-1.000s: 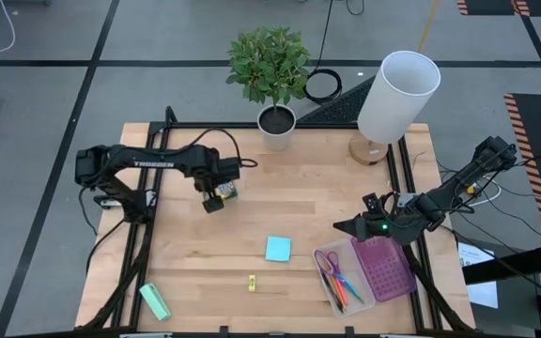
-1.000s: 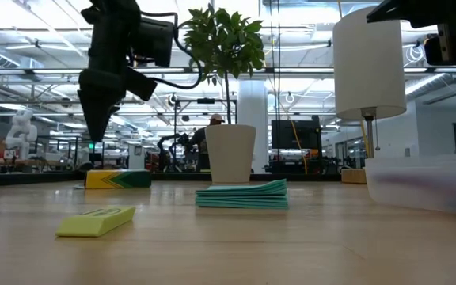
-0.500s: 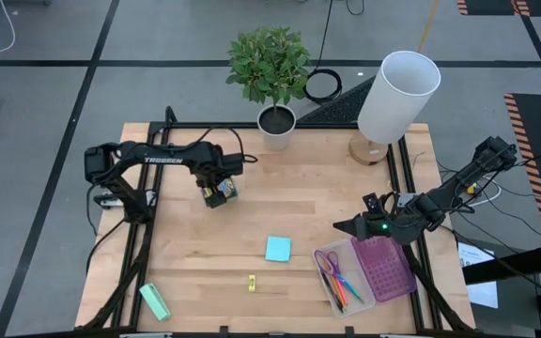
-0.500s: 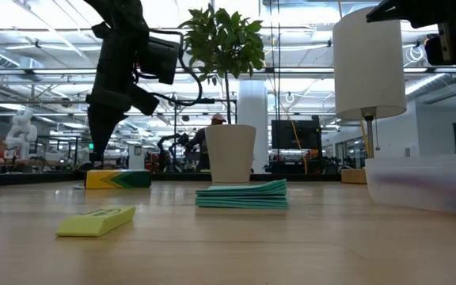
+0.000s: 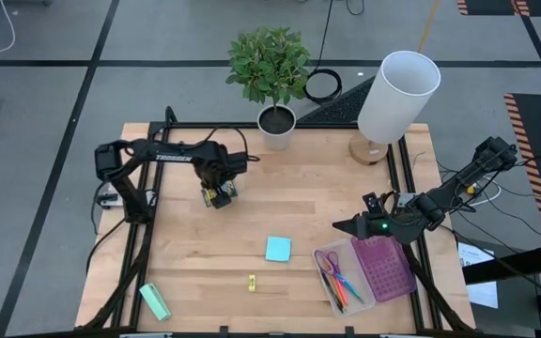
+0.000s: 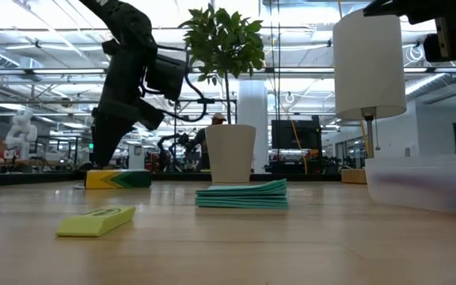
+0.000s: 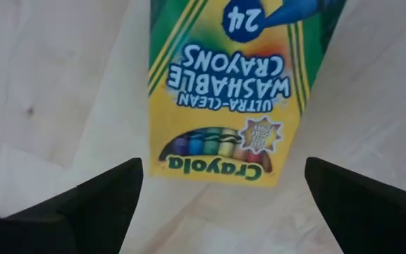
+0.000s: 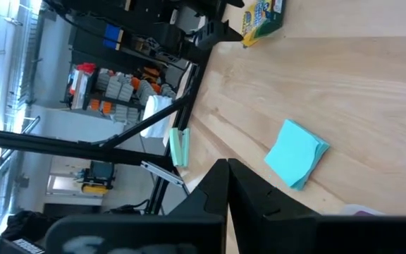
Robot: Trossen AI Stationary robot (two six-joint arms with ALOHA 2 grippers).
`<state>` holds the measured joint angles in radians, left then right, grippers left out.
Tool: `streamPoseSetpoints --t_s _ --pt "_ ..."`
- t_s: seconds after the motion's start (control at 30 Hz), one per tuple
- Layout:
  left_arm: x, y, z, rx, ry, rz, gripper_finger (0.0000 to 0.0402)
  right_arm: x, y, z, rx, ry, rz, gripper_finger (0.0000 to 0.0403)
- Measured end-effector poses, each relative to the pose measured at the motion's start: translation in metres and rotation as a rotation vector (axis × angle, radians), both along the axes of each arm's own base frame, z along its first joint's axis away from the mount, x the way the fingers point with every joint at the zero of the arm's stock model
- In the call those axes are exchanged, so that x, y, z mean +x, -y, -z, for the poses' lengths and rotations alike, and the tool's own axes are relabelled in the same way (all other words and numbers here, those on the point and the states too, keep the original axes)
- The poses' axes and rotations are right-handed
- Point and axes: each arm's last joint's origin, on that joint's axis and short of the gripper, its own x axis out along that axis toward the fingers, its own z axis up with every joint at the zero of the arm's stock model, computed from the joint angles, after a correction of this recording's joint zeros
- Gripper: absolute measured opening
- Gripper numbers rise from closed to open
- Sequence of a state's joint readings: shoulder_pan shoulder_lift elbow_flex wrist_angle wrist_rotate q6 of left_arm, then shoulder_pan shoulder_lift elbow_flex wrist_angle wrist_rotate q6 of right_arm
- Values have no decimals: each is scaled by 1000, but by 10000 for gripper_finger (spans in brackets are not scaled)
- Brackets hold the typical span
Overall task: Pack school essentials
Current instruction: Put the yellow crayon box into the purple supply box
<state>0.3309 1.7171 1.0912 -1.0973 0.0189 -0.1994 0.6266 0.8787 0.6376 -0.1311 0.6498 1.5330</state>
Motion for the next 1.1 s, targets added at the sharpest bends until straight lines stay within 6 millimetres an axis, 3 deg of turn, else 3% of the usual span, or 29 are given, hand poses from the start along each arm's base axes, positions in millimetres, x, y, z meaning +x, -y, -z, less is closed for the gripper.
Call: streamPoseSetpoints --t_s 0.23,1.1 --pt "2 -3 9 5 -31 37 400 0 0 0 17 1 6 0" --pt "23 -11 21 77 140 3 399 0 0 -1 -1 9 -1 0"
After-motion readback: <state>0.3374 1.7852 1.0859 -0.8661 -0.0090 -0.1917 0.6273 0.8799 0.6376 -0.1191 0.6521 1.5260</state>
